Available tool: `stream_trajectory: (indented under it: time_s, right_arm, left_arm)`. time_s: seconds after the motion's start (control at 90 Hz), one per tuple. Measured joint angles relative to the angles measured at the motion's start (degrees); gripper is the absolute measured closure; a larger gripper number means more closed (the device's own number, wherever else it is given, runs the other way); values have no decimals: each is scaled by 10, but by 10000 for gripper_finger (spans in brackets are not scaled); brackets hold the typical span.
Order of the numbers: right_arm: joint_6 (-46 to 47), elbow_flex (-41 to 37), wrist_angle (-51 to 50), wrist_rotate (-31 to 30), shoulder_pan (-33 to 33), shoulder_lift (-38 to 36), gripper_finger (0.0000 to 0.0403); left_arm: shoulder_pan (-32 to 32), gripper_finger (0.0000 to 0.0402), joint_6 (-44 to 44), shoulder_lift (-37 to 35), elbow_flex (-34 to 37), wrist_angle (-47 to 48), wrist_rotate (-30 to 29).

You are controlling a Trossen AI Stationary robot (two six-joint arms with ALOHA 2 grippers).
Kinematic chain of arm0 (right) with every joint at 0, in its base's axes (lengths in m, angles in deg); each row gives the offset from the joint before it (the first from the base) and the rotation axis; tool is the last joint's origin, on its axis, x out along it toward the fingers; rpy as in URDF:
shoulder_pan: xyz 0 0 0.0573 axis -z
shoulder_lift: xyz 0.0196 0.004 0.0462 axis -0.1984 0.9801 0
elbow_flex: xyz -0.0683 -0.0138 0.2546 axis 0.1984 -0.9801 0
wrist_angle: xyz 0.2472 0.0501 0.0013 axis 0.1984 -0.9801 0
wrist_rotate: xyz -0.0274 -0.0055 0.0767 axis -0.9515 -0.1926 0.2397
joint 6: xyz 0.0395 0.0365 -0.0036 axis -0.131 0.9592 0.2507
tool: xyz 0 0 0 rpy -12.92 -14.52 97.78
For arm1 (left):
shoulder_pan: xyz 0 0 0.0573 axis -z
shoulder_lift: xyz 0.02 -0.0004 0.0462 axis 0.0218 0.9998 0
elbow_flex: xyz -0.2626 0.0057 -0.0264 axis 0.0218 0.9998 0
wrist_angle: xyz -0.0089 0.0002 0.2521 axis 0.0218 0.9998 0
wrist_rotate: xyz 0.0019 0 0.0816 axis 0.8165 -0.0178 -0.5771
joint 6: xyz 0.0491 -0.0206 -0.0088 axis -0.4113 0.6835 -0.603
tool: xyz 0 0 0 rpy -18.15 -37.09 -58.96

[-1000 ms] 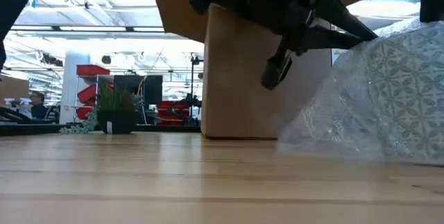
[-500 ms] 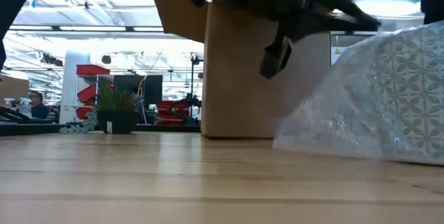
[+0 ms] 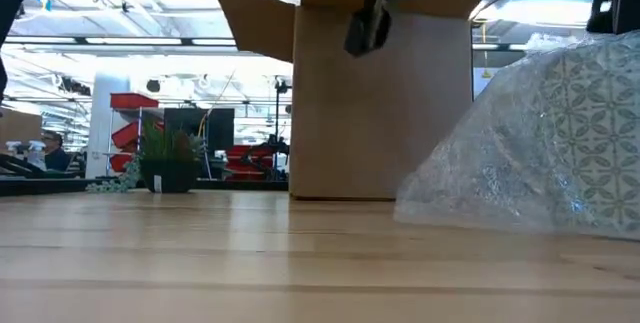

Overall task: Wrap mug
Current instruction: Wrap the white mug with bubble wrap

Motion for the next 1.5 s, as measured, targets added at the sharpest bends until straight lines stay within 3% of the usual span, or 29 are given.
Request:
stream_trajectory:
  time_s: [0.233, 0.611, 0.844, 1.156, 1.333, 1.5]
  right_arm:
    - [0, 6, 17, -3, 14, 6, 402]
    - [-61, -1, 19, 46, 72, 164, 402]
    - [-95, 37, -59, 52, 79, 103, 402]
    - [-8, 59, -107, 34, 66, -29, 402]
    - [16, 15, -112, 36, 65, 12, 402]
    - [7, 5, -102, 39, 71, 101, 402]
  left_arm:
    - [7, 402, 0, -22, 0, 21, -12]
    - [7, 402, -7, -69, 0, 67, -35]
    - [8, 402, -9, -79, 0, 87, -39]
    - [10, 402, -20, -83, -2, 104, -51]
    - [10, 402, -21, -83, -2, 112, -52]
    - [11, 402, -14, -83, -1, 172, -52]
